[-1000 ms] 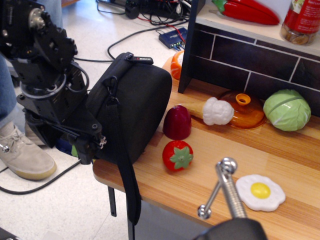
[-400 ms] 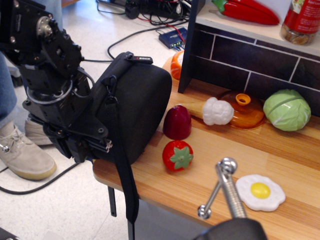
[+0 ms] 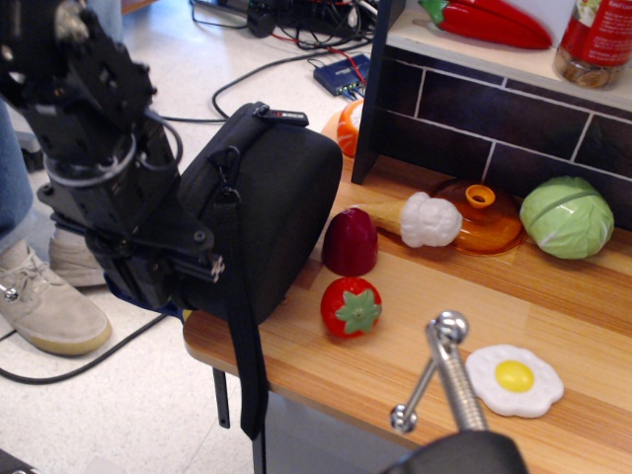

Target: Unzip zipper bag

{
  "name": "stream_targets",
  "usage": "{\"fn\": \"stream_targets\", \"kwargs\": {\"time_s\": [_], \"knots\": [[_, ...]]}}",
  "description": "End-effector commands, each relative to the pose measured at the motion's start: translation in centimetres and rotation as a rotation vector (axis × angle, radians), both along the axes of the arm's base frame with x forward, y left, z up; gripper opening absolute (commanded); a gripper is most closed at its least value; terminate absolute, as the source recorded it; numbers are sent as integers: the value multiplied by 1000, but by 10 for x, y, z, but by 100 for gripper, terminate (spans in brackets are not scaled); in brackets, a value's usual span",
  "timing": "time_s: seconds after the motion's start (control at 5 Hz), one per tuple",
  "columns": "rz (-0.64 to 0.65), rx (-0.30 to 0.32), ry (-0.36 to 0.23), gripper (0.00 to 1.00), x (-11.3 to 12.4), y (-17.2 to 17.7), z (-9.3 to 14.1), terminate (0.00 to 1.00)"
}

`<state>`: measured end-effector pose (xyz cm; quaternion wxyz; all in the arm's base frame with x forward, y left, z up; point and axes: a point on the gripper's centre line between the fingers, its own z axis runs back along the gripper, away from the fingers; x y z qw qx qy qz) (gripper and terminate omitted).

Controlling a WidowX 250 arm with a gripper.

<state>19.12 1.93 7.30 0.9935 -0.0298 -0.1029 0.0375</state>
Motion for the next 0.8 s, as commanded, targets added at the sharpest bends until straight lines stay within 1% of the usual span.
{"fn": "stream_targets", "kwargs": {"time_s": [0.0,0.2,0.4,0.6], "knots": [[68,-61,-199,0,40,-7,71,0],[102,-87,-234,0,53,-10,89,0],[101,-98,-165,0,57,-12,97,0],[102,-85,-139,0,55,-10,110,100]]}}
